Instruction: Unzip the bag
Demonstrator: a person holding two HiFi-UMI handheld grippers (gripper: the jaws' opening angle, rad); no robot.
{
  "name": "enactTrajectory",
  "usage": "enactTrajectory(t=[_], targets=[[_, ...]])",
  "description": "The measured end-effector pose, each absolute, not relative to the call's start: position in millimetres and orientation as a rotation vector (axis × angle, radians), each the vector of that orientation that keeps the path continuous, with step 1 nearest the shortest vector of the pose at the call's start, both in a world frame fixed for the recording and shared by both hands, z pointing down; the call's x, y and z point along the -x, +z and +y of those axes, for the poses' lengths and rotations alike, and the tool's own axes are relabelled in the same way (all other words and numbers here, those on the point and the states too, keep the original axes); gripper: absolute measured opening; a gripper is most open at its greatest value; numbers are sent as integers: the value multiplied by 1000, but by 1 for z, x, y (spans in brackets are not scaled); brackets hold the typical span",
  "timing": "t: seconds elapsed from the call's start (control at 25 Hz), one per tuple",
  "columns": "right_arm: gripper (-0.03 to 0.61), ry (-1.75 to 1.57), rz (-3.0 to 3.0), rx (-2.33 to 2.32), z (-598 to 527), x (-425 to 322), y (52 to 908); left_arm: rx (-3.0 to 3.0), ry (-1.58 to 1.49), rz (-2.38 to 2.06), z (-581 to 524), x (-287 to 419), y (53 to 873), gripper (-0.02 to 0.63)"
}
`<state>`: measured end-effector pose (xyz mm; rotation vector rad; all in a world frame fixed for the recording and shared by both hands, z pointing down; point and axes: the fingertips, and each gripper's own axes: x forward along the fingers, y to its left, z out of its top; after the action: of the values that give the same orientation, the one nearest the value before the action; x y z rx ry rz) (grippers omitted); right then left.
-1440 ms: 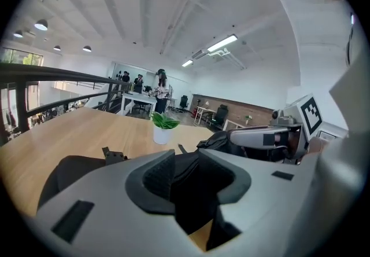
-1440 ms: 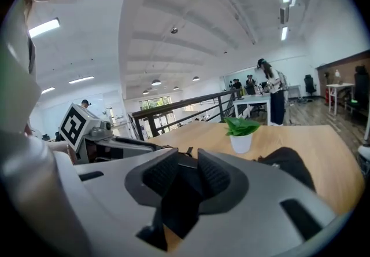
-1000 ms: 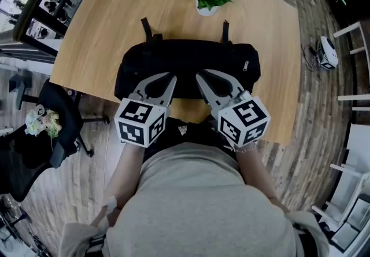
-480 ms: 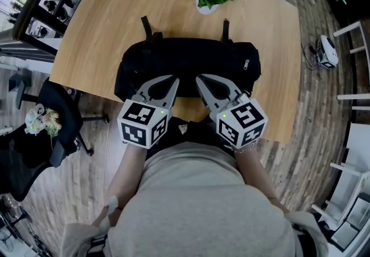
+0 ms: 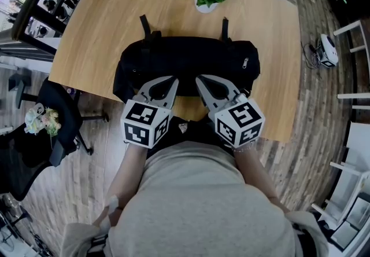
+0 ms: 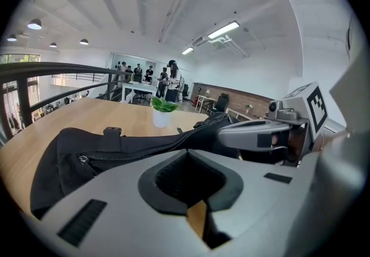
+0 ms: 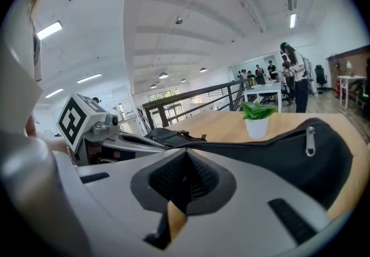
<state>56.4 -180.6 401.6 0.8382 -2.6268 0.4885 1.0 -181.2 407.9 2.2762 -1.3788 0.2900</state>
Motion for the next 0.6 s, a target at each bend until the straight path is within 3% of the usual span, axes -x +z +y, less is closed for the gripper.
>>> enactTrajectory(t=[0.6], targets=[[6, 480, -2619, -787, -177, -53, 404, -2263, 281, -1361, -181, -4, 411, 20]])
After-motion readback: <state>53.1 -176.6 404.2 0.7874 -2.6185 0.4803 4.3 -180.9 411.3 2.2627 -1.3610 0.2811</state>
